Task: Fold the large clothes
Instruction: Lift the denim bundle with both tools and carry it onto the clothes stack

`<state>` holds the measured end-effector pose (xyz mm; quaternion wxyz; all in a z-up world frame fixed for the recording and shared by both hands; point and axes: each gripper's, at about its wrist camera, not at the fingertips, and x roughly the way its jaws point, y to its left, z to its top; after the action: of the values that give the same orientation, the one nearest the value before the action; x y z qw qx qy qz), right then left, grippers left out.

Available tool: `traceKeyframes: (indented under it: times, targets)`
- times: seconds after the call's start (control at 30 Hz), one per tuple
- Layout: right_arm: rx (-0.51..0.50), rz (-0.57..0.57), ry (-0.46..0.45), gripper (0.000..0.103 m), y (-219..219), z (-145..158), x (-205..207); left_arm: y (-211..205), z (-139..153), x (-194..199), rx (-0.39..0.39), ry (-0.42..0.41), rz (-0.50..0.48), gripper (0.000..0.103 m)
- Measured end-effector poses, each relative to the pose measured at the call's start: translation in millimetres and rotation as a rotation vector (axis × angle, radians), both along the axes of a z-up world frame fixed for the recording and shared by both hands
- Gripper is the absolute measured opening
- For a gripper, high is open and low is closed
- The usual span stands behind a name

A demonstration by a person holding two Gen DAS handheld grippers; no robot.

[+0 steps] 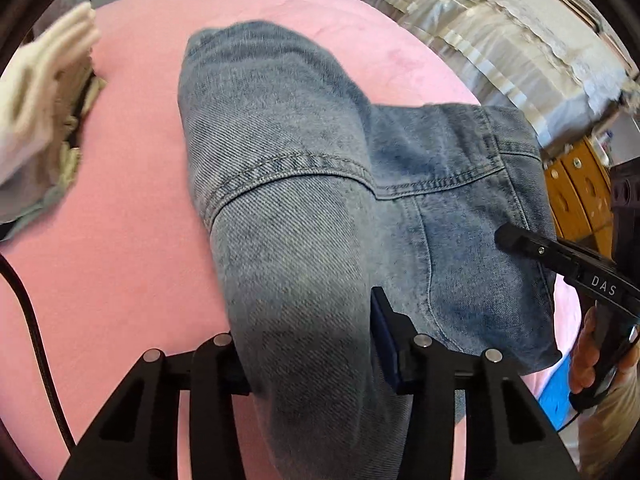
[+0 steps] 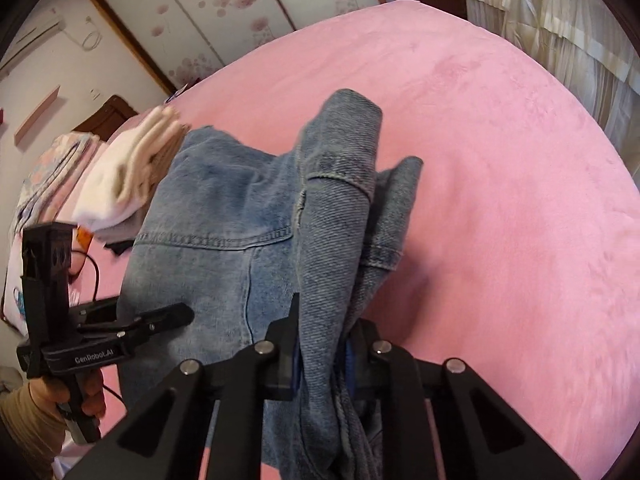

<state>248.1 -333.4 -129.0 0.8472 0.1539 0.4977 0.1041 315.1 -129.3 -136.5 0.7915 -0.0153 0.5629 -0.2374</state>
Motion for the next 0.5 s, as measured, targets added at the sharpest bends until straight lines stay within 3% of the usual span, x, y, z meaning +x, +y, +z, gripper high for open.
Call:
traceKeyframes:
  times: [0.23,0.5]
  targets:
    - [0.073,0.095,-0.015,0.015,67,47,-29,83,69,-29,0.030,-0.009,0.009,0.044]
    - [0.124,0.245,-0.100,0.015,176,117,36,194,159,9,0.119,-0.066,0.102,0.045]
